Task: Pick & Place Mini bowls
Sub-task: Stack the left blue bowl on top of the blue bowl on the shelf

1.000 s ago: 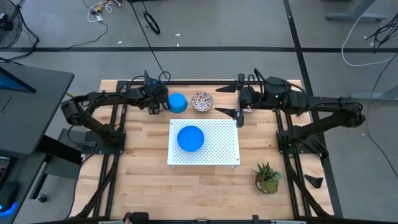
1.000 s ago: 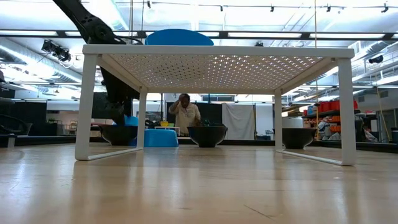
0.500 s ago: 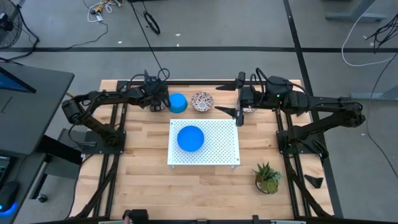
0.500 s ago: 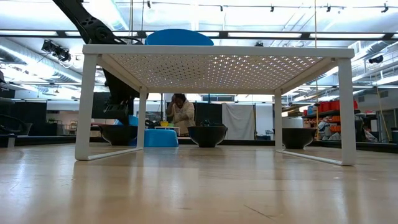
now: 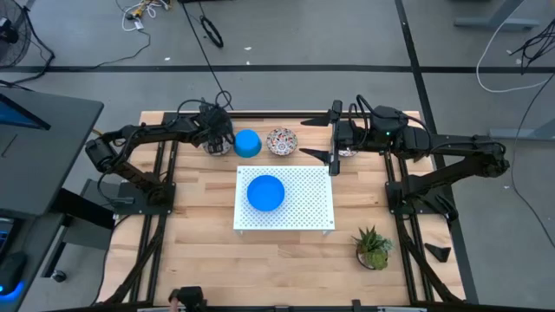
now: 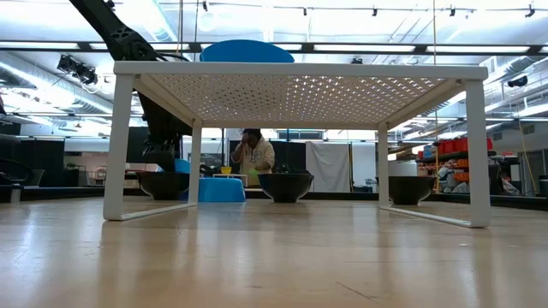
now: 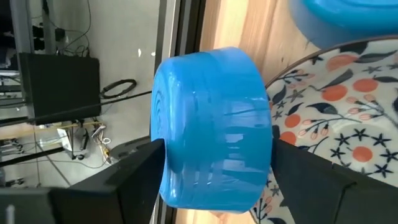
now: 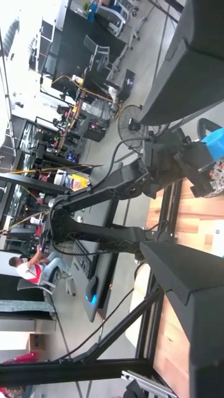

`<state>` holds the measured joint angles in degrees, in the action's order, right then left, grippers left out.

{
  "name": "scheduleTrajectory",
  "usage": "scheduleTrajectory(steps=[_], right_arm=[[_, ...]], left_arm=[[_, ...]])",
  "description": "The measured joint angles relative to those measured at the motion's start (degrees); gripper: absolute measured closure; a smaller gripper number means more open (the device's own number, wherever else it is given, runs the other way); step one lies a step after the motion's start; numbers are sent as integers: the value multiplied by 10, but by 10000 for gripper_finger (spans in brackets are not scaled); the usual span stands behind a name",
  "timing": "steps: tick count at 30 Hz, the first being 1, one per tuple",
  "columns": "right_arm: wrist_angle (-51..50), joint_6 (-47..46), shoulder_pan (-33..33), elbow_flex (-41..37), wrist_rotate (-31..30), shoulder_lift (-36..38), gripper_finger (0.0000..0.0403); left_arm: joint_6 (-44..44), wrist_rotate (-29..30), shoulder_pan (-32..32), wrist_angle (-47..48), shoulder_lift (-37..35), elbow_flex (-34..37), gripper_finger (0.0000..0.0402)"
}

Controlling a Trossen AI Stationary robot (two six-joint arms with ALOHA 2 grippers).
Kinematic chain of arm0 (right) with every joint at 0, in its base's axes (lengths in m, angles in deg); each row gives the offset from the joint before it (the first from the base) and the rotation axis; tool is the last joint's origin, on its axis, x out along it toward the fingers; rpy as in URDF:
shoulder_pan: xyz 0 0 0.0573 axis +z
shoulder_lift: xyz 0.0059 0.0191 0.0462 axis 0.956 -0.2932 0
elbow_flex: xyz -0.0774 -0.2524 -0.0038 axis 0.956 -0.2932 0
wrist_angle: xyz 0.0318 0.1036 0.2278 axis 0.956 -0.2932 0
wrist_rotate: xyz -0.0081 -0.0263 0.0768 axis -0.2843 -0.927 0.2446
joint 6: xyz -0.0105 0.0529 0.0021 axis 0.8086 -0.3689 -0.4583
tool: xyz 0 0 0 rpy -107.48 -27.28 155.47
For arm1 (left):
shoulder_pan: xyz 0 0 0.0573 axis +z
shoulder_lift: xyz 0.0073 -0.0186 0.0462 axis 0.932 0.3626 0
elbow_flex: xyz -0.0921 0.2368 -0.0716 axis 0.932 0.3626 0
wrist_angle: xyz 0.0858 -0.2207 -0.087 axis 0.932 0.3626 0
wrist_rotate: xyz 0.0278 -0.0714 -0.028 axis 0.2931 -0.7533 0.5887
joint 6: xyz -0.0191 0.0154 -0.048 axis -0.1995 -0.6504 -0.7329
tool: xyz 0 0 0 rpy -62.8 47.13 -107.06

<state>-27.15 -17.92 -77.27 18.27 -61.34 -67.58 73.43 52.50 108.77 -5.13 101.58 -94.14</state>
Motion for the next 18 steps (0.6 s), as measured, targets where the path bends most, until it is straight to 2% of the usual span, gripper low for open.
scheduleTrajectory(steps=[7, 14, 18], right_arm=[[10, 0, 0, 0, 0, 0, 82], [11, 0, 0, 0, 0, 0, 82], [14, 0, 0, 0, 0, 0, 82]], left_arm=[[0, -4, -1, 1, 0, -1, 161], [0, 11, -1, 4, 0, -1, 150], [-1, 22, -4, 10, 0, -2, 159]])
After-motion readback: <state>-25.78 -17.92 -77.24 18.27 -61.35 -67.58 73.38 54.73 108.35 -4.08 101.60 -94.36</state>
